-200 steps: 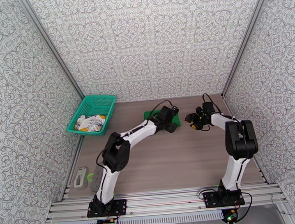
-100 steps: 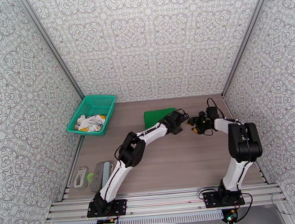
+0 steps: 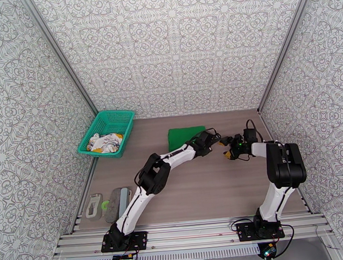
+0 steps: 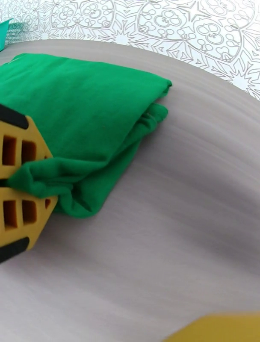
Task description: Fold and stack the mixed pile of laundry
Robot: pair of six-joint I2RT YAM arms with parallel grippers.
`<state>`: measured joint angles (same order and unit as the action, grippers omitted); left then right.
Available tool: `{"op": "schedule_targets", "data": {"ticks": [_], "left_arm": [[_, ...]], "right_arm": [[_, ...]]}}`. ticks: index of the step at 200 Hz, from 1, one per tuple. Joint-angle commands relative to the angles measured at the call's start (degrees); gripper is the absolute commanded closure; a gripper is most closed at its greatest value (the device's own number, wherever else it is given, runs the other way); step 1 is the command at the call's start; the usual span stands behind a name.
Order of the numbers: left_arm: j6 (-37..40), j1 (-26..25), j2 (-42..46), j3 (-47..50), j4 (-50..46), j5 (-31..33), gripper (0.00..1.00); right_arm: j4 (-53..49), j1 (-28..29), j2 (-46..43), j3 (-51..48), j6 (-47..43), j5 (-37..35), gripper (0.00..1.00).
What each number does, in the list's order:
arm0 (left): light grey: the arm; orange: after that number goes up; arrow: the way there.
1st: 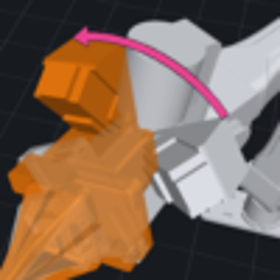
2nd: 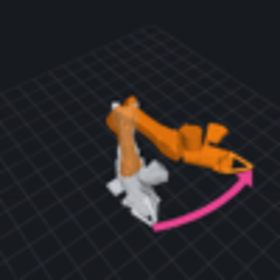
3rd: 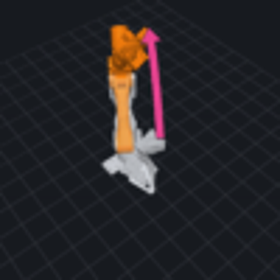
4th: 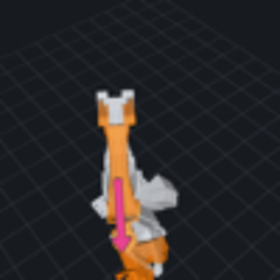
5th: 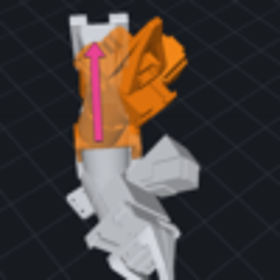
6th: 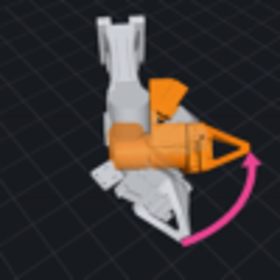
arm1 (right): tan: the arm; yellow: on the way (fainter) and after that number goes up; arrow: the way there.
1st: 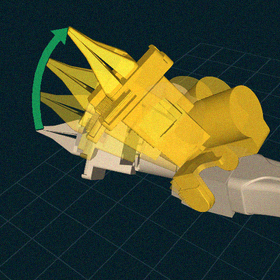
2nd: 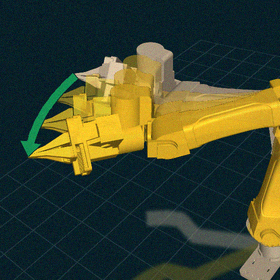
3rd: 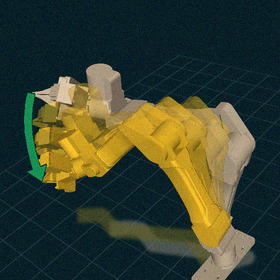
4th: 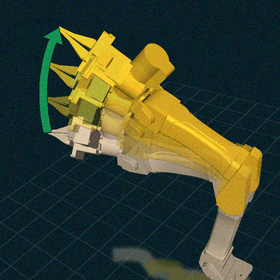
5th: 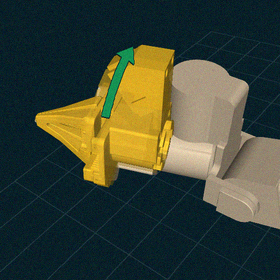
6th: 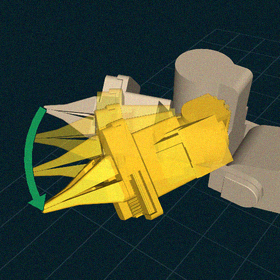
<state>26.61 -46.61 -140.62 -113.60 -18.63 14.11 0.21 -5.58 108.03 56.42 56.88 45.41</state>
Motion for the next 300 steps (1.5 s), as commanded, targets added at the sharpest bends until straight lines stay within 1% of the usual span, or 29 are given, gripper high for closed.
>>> {"op": "schedule_targets", "data": {"ticks": [1,50,90,118,126,133,144,165,182,204,225,243,254,270,285,300], "left_arm": [[-0.7,0.0,6.1,2.5,3.2,-2.7,1.0],[-1.7,0.1,10.0,6.7,5.8,-3.2,1.0],[-2.7,0.3,11.9,9.6,7.2,-3.9,1.0],[-3.7,0.3,12.7,12.0,8.7,-3.9,1.0],[-4.0,0.3,12.7,12.9,9.4,-4.0,1.0],[-4.4,0.4,14.6,13.4,10.0,-4.2,1.0],[-5.0,0.5,15.3,14.3,10.6,-4.6,1.0],[-6.1,0.6,16.5,16.1,11.9,-5.3,1.0],[-6.5,0.6,17.3,17.2,12.6,-5.4,1.0],[-6.7,0.8,17.5,18.1,12.8,-5.5,1.0],[-7.1,0.8,17.5,18.5,13.3,-5.3,1.0],[-7.3,0.9,17.6,18.6,13.4,-5.1,1.0],[-7.4,1.0,17.5,18.6,13.4,-5.1,1.0],[-7.5,1.0,17.7,18.8,13.5,-5.4,1.0],[-7.7,0.9,17.8,19.1,13.7,-5.6,1.0],[-8.1,0.8,18.0,19.5,14.1,-6.1,1.0]], "right_arm": [[8.7,1.5,2.0,-0.9,8.4,3.7,0.15],[19.2,5.7,6.7,0.3,20.1,4.5,0.11],[24.1,8.8,10.8,4.0,25.7,4.1,0.08],[25.4,10.5,13.2,6.2,28.1,3.7,0.08],[25.4,11.0,14.0,6.9,28.6,3.5,0.08],[25.5,11.4,14.8,7.4,29.2,3.4,0.08],[28.1,11.9,16.5,7.8,31.4,3.3,0.09],[32.4,12.1,19.6,8.9,35.3,3.7,0.14],[31.7,12.6,20.4,9.6,34.6,4.1,0.18],[28.6,13.1,20.1,9.5,31.4,3.9,0.19],[29.9,13.6,20.1,8.8,32.1,4.7,0.19],[30.1,13.8,19.3,7.2,32.2,5.1,0.15],[29.3,13.8,18.5,6.1,31.2,5.4,0.09],[28.0,13.8,17.9,5.5,30.0,5.5,0.08],[27.9,13.8,18.3,5.6,29.7,5.6,0.1],[27.5,14.0,18.9,6.5,29.0,5.7,0.15]]}}
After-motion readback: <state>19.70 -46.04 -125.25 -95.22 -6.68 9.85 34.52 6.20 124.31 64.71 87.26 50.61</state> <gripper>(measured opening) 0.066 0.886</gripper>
